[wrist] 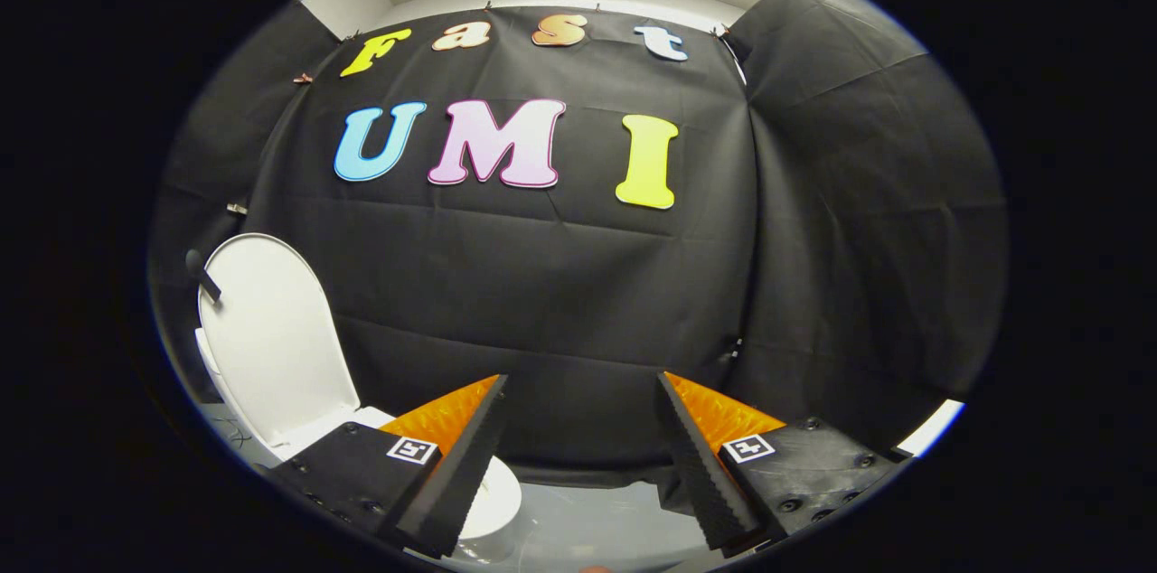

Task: Open the toilet lid.

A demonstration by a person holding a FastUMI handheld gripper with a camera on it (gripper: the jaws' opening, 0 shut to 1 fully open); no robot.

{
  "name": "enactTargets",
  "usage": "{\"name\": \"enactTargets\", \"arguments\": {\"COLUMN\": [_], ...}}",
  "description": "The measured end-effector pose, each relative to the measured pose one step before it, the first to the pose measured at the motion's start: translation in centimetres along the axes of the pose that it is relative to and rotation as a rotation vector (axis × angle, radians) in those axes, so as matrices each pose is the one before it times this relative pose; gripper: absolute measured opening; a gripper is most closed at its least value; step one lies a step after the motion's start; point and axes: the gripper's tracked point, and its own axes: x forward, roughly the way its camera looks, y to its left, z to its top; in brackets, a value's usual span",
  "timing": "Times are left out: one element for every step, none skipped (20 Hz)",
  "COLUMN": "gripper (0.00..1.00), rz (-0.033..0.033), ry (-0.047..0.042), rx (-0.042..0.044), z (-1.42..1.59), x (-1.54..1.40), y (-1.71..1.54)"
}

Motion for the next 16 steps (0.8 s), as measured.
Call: {"name": "enactTargets", "arguments": {"gripper": [0.99,0.99,0.99,0.99,0.99,0.99,0.99,0.99,0.99,0.99,0.99,0.99,0.99,0.99,0.99,0.99], "rz": [0.00192,0.00357,0.00214,0.00185,-0.00143,-0.00006,0.00052,-0.00079,-0.00200,-0.00409,-0.00236,-0.00100,-0.00178,-0.00166,-0.00067,-0.00032], "ry": [-0.00131,-0.00069,0.00138,0.00287,0.00440,0.00462,0.00361,0.00183,-0.00143,-0.00206,0.00035,0.00376,0.00333,0.00277,0.00203,0.00276], "rx": [0.00044,0.00447,0.00485,0.00288,-0.00021,0.00129,0.00299,0.00159,0.00076,0.00070,0.00275,0.00316,0.00175,0.00066,0.00185,0.00198], "z": [0.035,0.069,-0.042,-0.172,-0.136,-0.159,-0.063,0.016,0.073,0.064,0.015,-0.119,-0.117,-0.063,-0.124,-0.065], "x": [0.002,-0.008,-0.027,0.030,0.224,-0.006,0.013,-0.061,0.047,-0.096,0.105,-0.001,0.096,-0.019,0.011,-0.017], "y": [-0.017,0.075,0.019,0.019,0.032,-0.030,-0.038,-0.023,-0.050,-0.177,-0.091,-0.073,-0.054,-0.106,-0.049,0.003]}}
